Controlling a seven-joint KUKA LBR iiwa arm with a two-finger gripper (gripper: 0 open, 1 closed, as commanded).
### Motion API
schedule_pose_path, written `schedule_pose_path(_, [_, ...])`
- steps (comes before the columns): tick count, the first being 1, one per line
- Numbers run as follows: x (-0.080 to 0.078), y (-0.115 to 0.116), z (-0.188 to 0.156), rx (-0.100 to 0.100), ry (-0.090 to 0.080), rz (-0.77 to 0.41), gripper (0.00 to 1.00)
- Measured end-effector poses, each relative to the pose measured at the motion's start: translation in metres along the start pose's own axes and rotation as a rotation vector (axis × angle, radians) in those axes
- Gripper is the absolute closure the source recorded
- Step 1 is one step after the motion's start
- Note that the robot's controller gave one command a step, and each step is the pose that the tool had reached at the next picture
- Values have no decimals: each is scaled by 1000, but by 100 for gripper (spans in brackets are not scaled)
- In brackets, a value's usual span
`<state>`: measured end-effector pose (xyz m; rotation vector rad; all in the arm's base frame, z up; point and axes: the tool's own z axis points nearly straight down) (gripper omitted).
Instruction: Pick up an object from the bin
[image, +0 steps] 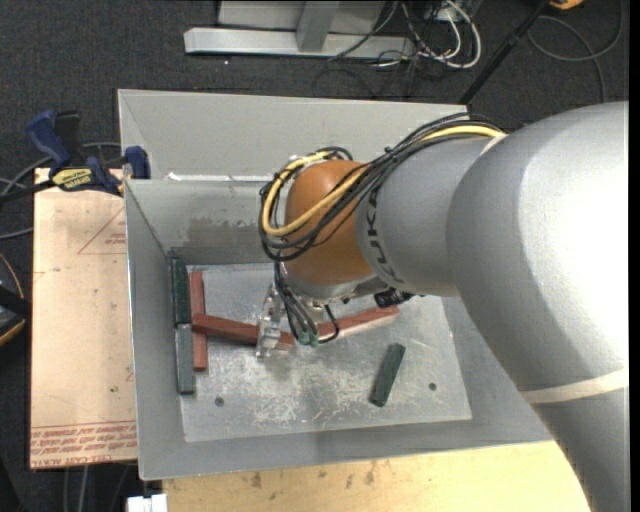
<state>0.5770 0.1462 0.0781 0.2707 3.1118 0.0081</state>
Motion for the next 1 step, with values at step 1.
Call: schedule_pose_path(1, [-6,-11,-149,4,12,2,100])
